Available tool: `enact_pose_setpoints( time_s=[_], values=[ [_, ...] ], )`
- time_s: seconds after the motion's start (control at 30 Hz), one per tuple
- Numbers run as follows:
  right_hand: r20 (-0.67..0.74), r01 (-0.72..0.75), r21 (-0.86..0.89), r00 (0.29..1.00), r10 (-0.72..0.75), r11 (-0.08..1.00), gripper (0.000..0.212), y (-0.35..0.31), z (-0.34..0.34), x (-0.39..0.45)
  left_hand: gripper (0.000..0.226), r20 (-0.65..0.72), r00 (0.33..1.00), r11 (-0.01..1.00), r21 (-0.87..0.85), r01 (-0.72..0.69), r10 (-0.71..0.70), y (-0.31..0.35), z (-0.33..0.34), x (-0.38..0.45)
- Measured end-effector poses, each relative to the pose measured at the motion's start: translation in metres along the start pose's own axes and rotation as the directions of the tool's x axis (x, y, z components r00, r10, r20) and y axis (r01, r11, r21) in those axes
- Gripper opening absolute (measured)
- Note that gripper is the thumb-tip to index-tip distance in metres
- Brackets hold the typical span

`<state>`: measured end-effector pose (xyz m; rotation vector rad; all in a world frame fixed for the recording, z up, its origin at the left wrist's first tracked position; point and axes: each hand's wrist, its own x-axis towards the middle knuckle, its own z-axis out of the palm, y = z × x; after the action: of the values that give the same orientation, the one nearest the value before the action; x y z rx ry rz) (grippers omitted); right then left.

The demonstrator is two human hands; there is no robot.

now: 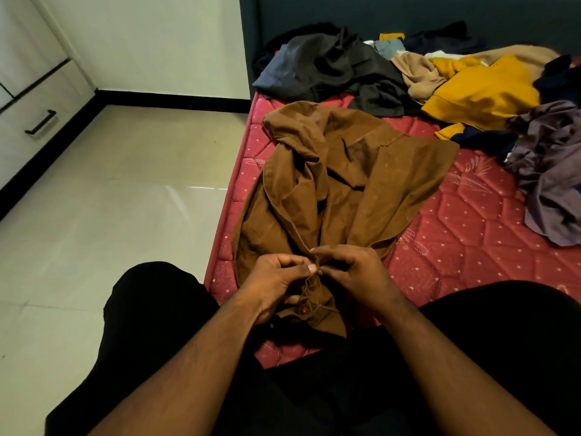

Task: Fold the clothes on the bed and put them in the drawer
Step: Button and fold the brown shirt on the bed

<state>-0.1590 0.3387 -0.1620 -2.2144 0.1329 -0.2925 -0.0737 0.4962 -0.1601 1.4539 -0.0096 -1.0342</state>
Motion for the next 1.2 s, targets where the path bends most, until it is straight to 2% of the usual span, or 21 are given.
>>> enact_pose_setpoints(
  time_s=[0.1, 0.23, 0.3, 0.37, 0.43, 0.53, 0.63, 0.7, 0.77, 0.8, 0.87, 0.93, 0.97, 1.0, 1.03, 1.07, 1.1, 1.13, 1.17, 1.2],
  values=[
    [0.049, 0.062, -0.087, 0.997, -0.057, 0.994, 0.051, 0.005, -0.003, 0.002, 0.010, 0.011, 0.999, 0.998, 0.051, -0.034, 0.033, 0.000, 0.001, 0.001],
    [0.088, 0.155, -0.299, 0.987, -0.134, 0.942, 0.019, 0.008, 0.000, 0.002, 0.016, 0.079, 0.996, 0.997, 0.064, -0.037, 0.032, -0.004, -0.004, 0.003],
    [0.107, 0.163, -0.337, 0.985, -0.135, 0.927, 0.014, 0.006, 0.002, 0.003, 0.014, 0.075, 0.997, 0.995, 0.099, -0.034, 0.026, -0.006, -0.005, 0.004],
    [0.131, 0.194, -0.349, 0.979, -0.157, 0.917, 0.017, 0.007, 0.004, 0.003, 0.015, 0.067, 0.995, 0.987, 0.138, -0.081, 0.072, -0.008, -0.003, 0.004],
    [0.138, 0.204, -0.347, 0.977, -0.165, 0.915, 0.021, 0.009, 0.007, 0.003, 0.021, 0.039, 0.983, 0.967, 0.180, -0.183, 0.178, -0.012, -0.002, 0.004],
    [0.090, 0.198, -0.344, 0.980, -0.178, 0.918, 0.017, 0.009, 0.011, 0.000, 0.026, 0.046, 0.953, 0.938, 0.169, -0.302, 0.298, -0.020, -0.002, 0.006],
    [0.025, 0.204, -0.365, 0.977, -0.210, 0.908, 0.020, 0.005, 0.011, -0.006, 0.015, 0.122, 0.958, 0.941, 0.188, -0.280, 0.261, -0.021, 0.001, 0.003],
    [-0.005, 0.196, -0.326, 0.978, -0.209, 0.925, 0.017, 0.001, 0.008, -0.009, 0.020, 0.181, 0.949, 0.918, 0.262, -0.299, 0.258, -0.018, 0.001, 0.002],
    [0.056, 0.162, -0.276, 0.987, -0.153, 0.947, 0.014, -0.001, 0.005, -0.009, 0.026, 0.246, 0.948, 0.886, 0.368, -0.283, 0.201, -0.015, -0.008, 0.002],
    [0.110, 0.121, -0.274, 0.989, -0.094, 0.954, 0.017, -0.002, 0.003, -0.007, 0.027, 0.277, 0.952, 0.850, 0.463, -0.251, 0.131, -0.012, -0.016, 0.002],
    [0.171, 0.065, -0.320, 0.985, -0.010, 0.945, 0.026, 0.001, -0.003, -0.003, 0.029, 0.276, 0.960, 0.676, 0.716, -0.175, -0.043, -0.006, -0.033, 0.002],
    [0.072, 0.038, -0.419, 0.997, -0.008, 0.907, 0.020, 0.009, -0.015, 0.000, 0.033, 0.190, 0.968, 0.494, 0.865, -0.086, -0.164, -0.001, -0.040, 0.001],
    [0.004, -0.007, -0.461, 1.000, 0.010, 0.887, 0.011, 0.014, -0.022, 0.000, 0.038, 0.134, 0.979, 0.457, 0.888, -0.050, -0.154, 0.001, -0.040, 0.001],
    [-0.043, -0.064, -0.486, 0.998, 0.050, 0.872, 0.005, 0.018, -0.029, 0.000, 0.043, 0.068, 0.995, 0.454, 0.891, -0.026, -0.076, 0.003, -0.036, 0.002],
    [-0.069, -0.117, -0.504, 0.993, 0.095, 0.856, 0.011, 0.020, -0.034, -0.001, 0.046, -0.013, 0.998, 0.477, 0.879, -0.019, 0.062, 0.003, -0.032, 0.006],
    [-0.076, -0.156, -0.512, 0.988, 0.136, 0.845, 0.015, 0.021, -0.035, 0.000, 0.045, -0.105, 0.966, 0.516, 0.856, -0.033, 0.236, 0.005, -0.025, 0.009],
    [-0.067, -0.179, -0.512, 0.983, 0.169, 0.840, 0.017, 0.022, -0.034, 0.001, 0.041, -0.192, 0.905, 0.566, 0.822, -0.064, 0.380, 0.007, -0.017, 0.013],
    [-0.037, -0.185, -0.517, 0.980, 0.193, 0.836, 0.018, 0.022, -0.030, 0.002, 0.039, -0.254, 0.849, 0.613, 0.784, -0.099, 0.463, 0.010, -0.008, 0.016],
    [0.009, -0.180, -0.527, 0.976, 0.218, 0.831, 0.019, 0.021, -0.026, 0.002, 0.040, -0.290, 0.823, 0.644, 0.757, -0.115, 0.488, 0.012, 0.000, 0.020],
    [0.054, -0.179, -0.534, 0.968, 0.245, 0.826, 0.021, 0.021, -0.022, 0.003, 0.041, -0.299, 0.830, 0.656, 0.747, -0.103, 0.471, 0.012, 0.006, 0.023]
  ],
)
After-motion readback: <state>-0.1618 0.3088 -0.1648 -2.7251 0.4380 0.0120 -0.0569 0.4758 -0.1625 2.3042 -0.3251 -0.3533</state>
